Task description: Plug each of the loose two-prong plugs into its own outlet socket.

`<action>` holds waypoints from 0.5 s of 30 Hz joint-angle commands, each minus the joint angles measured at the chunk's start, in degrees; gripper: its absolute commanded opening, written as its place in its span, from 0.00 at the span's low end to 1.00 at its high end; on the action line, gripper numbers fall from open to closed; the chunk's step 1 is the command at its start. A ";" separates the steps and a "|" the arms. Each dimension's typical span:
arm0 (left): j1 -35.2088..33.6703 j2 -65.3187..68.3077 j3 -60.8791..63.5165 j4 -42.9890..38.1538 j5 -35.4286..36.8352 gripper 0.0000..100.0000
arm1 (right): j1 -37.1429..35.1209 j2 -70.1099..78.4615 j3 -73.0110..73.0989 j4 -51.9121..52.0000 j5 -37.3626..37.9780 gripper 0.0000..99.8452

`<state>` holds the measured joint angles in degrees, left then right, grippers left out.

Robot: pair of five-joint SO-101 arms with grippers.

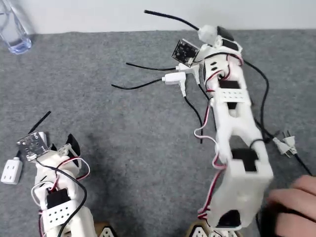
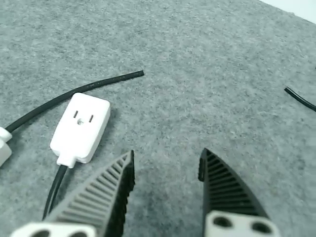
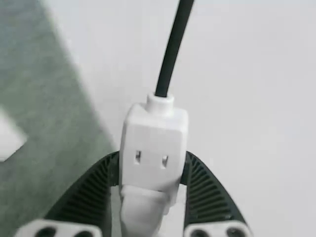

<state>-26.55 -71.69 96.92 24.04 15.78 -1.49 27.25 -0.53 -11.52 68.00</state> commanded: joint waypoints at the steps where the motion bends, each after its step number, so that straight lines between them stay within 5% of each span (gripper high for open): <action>1: 0.18 -0.53 -0.31 -0.88 -0.35 0.21 | 0.04 8.57 -7.21 -11.74 3.43 0.01; 8: 0.18 -0.53 -0.31 -0.88 -0.35 0.21 | -0.40 25.71 -19.78 -12.44 11.52 0.03; 13: 0.18 -0.53 -0.31 -0.88 -0.35 0.21 | -0.22 32.31 -23.12 -23.78 11.34 0.34; 15: 0.18 -0.53 -0.31 -0.88 -0.35 0.21 | -0.40 34.24 -23.21 -30.64 11.34 0.37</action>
<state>-26.73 -71.69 96.92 24.04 15.78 -1.49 61.27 -19.60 -32.53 78.90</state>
